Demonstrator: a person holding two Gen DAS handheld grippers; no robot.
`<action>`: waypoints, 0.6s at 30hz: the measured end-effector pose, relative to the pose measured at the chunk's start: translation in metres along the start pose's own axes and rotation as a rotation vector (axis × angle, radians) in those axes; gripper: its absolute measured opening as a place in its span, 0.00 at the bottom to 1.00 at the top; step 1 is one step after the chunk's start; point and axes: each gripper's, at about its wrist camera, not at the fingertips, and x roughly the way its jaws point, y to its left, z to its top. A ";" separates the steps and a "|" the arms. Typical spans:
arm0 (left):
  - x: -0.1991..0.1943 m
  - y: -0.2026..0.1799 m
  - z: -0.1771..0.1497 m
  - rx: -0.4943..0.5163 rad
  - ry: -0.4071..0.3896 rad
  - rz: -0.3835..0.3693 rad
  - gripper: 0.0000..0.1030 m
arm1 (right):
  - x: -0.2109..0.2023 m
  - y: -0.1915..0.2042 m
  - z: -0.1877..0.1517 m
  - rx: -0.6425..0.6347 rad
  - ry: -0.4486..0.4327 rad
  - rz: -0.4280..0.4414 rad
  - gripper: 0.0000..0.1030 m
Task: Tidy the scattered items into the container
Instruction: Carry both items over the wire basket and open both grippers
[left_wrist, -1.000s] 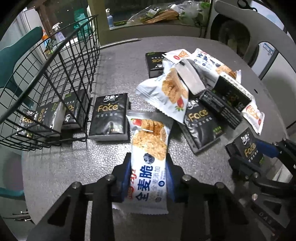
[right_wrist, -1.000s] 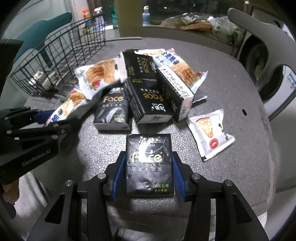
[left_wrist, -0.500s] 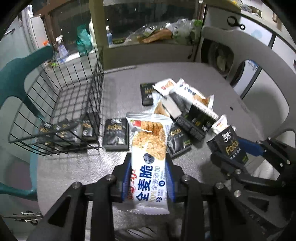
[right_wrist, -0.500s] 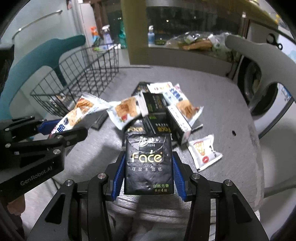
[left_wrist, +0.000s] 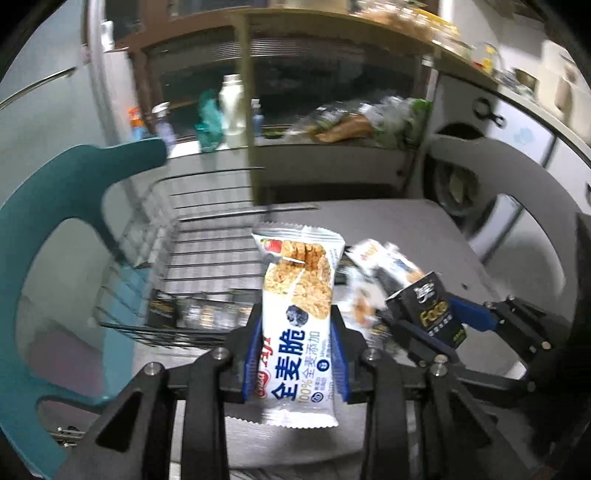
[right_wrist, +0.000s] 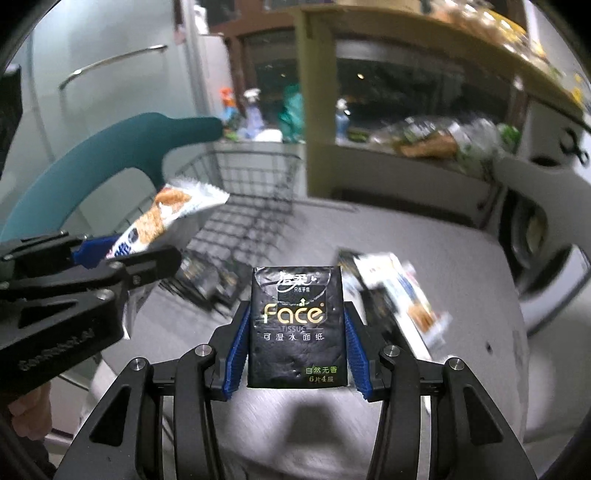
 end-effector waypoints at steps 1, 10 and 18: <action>0.003 0.013 0.001 -0.013 0.003 0.028 0.34 | 0.007 0.006 0.005 -0.013 -0.005 0.008 0.46; 0.046 0.087 -0.003 -0.142 0.073 0.176 0.34 | 0.068 0.055 0.031 -0.079 0.018 0.054 0.46; 0.061 0.101 -0.005 -0.168 0.082 0.196 0.35 | 0.087 0.071 0.037 -0.099 0.035 0.055 0.46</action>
